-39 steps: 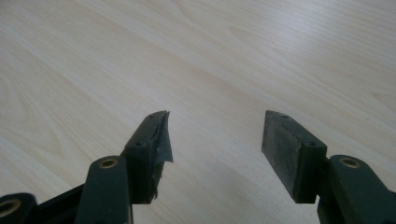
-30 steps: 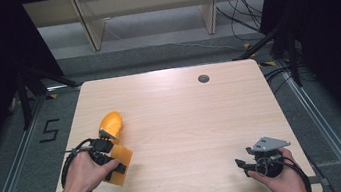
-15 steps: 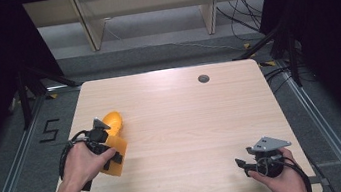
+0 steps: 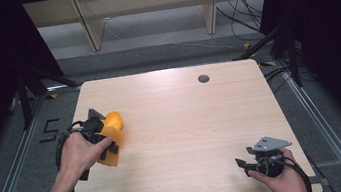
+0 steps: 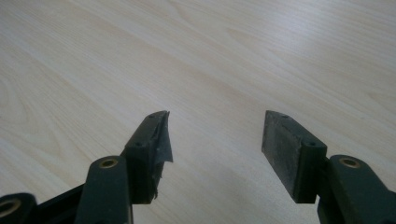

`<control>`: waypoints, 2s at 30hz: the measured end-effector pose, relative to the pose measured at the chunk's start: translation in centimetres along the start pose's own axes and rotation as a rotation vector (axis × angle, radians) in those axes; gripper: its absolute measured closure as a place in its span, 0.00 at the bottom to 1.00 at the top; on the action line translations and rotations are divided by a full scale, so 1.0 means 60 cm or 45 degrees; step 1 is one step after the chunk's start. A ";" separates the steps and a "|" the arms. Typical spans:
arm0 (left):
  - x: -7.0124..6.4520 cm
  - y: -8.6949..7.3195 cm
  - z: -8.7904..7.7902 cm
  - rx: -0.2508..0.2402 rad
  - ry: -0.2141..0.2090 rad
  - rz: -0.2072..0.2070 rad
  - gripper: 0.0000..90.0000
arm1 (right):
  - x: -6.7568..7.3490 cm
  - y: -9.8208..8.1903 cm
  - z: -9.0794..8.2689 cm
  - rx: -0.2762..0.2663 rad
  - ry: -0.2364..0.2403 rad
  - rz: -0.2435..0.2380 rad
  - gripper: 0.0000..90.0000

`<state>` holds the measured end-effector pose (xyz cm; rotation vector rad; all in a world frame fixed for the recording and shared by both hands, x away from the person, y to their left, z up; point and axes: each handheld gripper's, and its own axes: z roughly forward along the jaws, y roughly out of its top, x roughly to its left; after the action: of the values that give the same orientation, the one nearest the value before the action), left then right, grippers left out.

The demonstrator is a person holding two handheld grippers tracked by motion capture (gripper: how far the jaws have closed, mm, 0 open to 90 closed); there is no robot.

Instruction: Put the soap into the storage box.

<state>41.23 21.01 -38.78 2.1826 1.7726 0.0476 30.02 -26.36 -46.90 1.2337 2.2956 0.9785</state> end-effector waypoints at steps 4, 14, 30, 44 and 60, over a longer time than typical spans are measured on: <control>0.003 0.010 -0.003 -0.003 0.005 -0.009 0.67 | 0.000 0.000 0.000 -0.002 0.008 0.005 0.47; 0.019 0.031 -0.010 0.011 0.030 -0.016 0.67 | 0.000 0.001 -0.001 -0.011 0.002 0.018 0.46; 0.041 0.061 -0.003 0.015 0.053 -0.053 0.67 | -0.001 0.000 -0.002 -0.009 -0.001 0.021 0.46; 0.061 0.097 0.003 0.009 0.080 -0.063 0.67 | -0.003 0.000 -0.002 -0.025 -0.004 0.018 0.46; 0.077 0.126 0.020 0.016 0.120 -0.076 0.67 | -0.005 -0.001 -0.001 -0.034 -0.003 0.001 0.46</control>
<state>49.70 23.83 -38.70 2.1679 1.8924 0.1276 30.09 -26.64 -46.92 1.2241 2.2733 1.0042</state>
